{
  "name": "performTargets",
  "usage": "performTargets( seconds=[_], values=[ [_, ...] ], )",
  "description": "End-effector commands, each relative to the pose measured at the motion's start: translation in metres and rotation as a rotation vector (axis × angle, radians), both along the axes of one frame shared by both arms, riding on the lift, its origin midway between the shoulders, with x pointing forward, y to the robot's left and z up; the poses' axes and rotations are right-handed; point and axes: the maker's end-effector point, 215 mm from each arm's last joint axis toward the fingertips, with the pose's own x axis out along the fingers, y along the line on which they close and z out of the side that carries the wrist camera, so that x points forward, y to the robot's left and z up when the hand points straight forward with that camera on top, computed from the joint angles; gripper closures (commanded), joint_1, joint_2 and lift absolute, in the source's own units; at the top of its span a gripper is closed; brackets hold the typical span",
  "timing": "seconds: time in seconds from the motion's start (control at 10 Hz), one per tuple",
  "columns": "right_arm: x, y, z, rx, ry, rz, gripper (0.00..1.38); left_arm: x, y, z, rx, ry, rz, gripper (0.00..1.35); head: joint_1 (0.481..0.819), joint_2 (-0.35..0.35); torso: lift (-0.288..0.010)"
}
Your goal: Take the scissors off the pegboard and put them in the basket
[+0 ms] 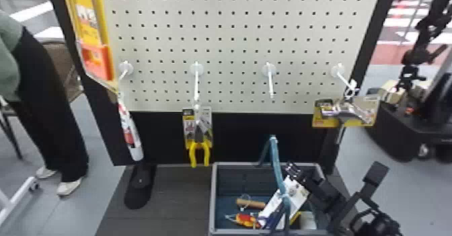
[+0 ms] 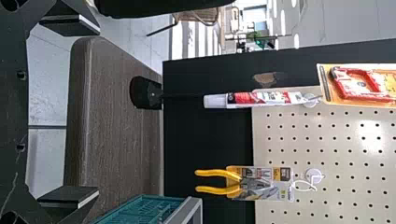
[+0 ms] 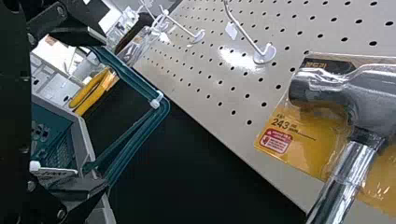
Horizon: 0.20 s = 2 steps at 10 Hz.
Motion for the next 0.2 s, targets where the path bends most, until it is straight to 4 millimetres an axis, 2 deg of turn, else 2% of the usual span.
performTargets(
  seconds=[0.0, 0.1],
  values=[
    [-0.0002, -0.0005, -0.0009, 0.001, 0.002, 0.0, 0.2, 0.0, 0.0002, -0.0001, -0.001, 0.0, 0.001, 0.1, 0.549, 0.0, -0.1],
    [-0.0003, -0.0006, -0.0012, 0.006, 0.003, -0.001, 0.2, -0.0005, 0.0003, -0.0013, -0.001, 0.003, 0.001, 0.1, 0.549, 0.0, -0.1]
  ],
)
